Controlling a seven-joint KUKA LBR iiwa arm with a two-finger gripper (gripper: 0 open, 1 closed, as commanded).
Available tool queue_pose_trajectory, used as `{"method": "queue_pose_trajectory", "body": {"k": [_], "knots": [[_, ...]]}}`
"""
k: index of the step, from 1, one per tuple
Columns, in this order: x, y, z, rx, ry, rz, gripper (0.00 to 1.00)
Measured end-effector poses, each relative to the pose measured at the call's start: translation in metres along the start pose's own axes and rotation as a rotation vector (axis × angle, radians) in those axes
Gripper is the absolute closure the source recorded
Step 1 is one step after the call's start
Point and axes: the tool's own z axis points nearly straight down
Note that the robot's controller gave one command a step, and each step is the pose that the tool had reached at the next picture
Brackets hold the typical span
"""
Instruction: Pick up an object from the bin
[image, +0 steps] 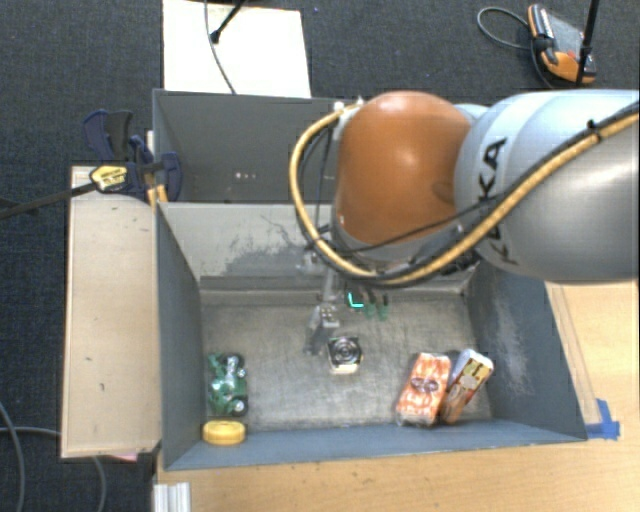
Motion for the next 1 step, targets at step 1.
{"method": "queue_pose_trajectory", "body": {"k": [1], "knots": [[-0.0017,-0.001,-0.0045,-0.001,-0.009,0.005,0.0]]}}
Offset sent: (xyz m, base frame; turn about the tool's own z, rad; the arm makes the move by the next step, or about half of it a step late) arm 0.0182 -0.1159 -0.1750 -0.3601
